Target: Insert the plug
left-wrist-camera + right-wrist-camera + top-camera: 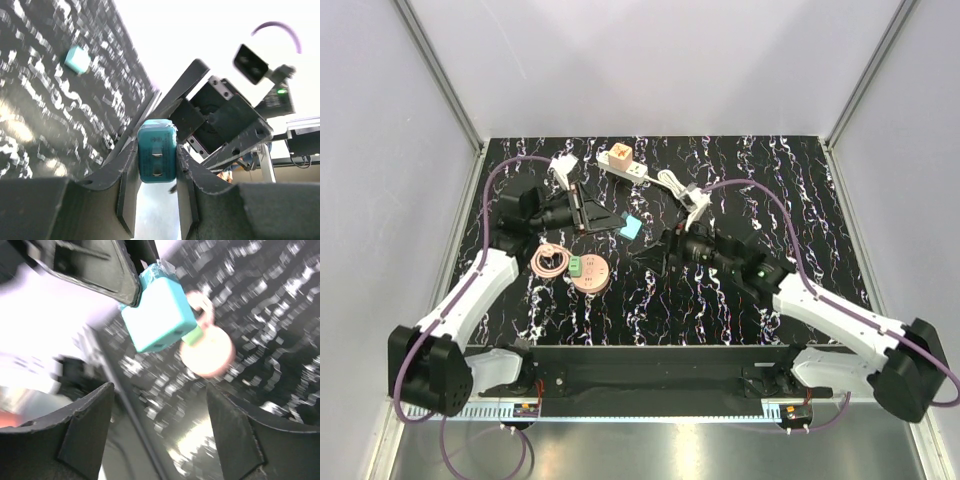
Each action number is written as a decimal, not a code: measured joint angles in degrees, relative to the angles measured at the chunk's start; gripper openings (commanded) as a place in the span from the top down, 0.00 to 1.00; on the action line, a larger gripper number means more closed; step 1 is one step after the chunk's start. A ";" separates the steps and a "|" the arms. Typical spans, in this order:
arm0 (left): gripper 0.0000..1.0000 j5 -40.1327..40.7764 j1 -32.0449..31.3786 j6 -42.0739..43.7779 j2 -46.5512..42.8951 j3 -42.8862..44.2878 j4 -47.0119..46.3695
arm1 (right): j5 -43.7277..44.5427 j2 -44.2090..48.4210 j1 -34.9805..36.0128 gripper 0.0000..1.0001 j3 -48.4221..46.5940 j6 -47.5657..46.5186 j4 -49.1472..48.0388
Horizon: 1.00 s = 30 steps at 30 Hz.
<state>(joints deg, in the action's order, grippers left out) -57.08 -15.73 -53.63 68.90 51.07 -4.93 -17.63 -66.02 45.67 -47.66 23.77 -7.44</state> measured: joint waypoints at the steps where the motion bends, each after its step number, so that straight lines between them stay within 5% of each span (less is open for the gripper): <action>1: 1.00 0.17 0.24 -0.87 -0.83 -0.11 -1.33 | -0.02 1.20 -0.09 0.23 1.05 2.25 -2.03; 15: 1.00 0.55 0.28 -15.52 -5.20 -6.12 -24.61 | 0.76 -2.62 -0.31 0.48 5.55 28.46 -29.77; 30: 1.00 1.25 0.42 -19.32 -6.56 -7.45 -30.97 | 2.10 -5.22 -0.37 0.61 6.27 31.78 -41.70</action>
<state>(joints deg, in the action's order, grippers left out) -55.83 -15.31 -72.95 62.35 43.62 -35.90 -15.53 -71.24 45.30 -41.39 55.55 -49.15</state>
